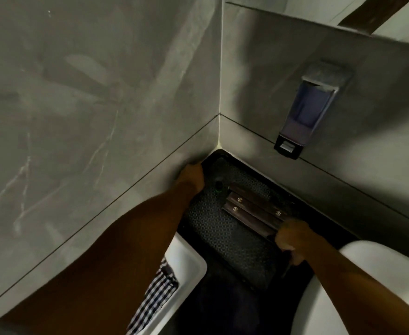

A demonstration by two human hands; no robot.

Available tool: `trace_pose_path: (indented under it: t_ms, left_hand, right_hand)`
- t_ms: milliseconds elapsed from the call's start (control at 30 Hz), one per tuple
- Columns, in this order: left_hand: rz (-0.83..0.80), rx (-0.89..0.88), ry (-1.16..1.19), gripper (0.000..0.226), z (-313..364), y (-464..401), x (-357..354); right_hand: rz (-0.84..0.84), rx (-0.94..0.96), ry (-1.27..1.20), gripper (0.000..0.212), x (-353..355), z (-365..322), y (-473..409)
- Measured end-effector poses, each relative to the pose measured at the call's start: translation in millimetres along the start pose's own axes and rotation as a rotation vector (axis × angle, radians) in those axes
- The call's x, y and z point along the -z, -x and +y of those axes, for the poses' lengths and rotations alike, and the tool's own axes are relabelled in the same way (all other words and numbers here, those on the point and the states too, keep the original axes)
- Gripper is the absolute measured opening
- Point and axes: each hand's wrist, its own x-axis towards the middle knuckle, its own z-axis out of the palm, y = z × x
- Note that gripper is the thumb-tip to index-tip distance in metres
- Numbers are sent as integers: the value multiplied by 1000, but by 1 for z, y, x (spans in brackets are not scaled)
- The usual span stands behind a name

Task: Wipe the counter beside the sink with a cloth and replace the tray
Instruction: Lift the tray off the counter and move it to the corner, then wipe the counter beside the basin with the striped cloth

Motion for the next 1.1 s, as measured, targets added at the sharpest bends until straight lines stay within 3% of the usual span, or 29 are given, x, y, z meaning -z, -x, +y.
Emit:
trace_pose_path:
  t_ms: [100, 167, 233, 267, 333, 400, 467, 600, 700, 833, 933, 1033, 1100]
  left_hand:
    - [168, -54, 300, 38, -20, 35, 16]
    - [356, -106, 431, 32, -40, 77, 23]
    - [450, -15, 419, 24, -76, 134, 16]
    - [424, 88, 385, 24, -96, 162, 5]
    - [205, 393, 383, 33, -132, 212, -22]
    - [24, 600, 404, 40, -150, 246, -50]
    - [-53, 665, 369, 52, -158, 264, -69]
    - [-96, 774, 398, 77, -153, 268, -90]
    - [-10, 908, 663, 72, -148, 263, -89]
    - [71, 921, 1003, 36, -149, 269, -78]
    - [144, 819, 1322, 14, -142, 276, -73]
    - [138, 684, 1606, 14, -117, 278, -55]
    - [137, 609, 1684, 21, -95, 277, -40]
  right_hand:
    - [105, 87, 29, 40, 4, -41, 24]
    - [183, 298, 69, 34, -8, -78, 41]
    - [93, 500, 99, 26, -40, -118, 67]
    - [-10, 552, 51, 25, -63, -135, 79]
    - [-181, 581, 41, 31, -116, -155, 97]
    - [-197, 609, 148, 40, -159, -161, 102]
    - [-183, 612, 246, 49, -187, -162, 100]
    - [-83, 602, 244, 64, -208, -164, 92]
    - [-261, 536, 23, 69, -209, -168, 91]
    - [-389, 459, -143, 36, -196, -177, 101]
    - [-421, 473, -256, 12, -164, -170, 111]
    - [-427, 525, -428, 46, -119, -136, 113]
    - [-434, 551, -560, 53, -89, -107, 116]
